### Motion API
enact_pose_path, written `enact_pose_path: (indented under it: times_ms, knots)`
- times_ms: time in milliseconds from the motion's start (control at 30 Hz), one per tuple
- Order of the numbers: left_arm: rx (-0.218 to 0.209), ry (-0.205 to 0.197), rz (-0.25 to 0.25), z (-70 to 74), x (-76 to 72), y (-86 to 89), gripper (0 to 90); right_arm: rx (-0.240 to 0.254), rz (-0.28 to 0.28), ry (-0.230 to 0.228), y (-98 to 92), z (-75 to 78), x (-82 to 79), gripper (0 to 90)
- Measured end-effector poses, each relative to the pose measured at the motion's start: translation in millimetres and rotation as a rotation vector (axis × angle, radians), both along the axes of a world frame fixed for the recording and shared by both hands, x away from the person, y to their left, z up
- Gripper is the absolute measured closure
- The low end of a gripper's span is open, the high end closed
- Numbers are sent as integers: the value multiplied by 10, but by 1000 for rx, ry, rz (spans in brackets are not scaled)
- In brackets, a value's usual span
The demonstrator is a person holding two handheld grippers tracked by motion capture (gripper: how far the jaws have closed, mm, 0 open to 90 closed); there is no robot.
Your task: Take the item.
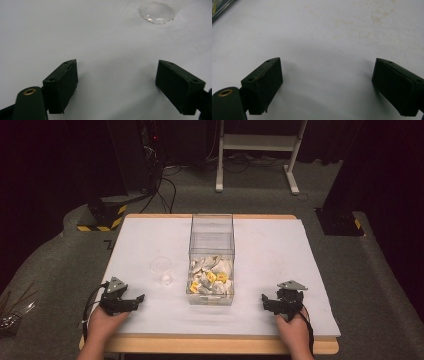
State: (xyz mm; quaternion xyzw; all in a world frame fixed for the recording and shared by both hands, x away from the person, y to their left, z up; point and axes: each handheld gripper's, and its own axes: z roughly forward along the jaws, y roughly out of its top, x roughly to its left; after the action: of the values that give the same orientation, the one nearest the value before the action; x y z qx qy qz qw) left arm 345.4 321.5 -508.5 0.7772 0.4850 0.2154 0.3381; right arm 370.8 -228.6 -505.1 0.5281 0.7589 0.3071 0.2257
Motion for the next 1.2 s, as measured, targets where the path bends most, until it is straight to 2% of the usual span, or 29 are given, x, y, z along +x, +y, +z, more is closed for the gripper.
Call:
enact_pose_path:
  times_ms: [167,333,467,1200]
  knots:
    - [-10,10,6,8,0,1,159,1,-1,1,2,0,-1,96]
    - [-49,1,-6,43,-31,4,153,1,-1,1,1,0,-1,96]
    - [-39,-7,-26,70,-40,-16,153,1,-1,1,2,0,-2,96]
    - [-57,-71,-70,246,-143,-127,174,1,-1,1,3,0,-3,96]
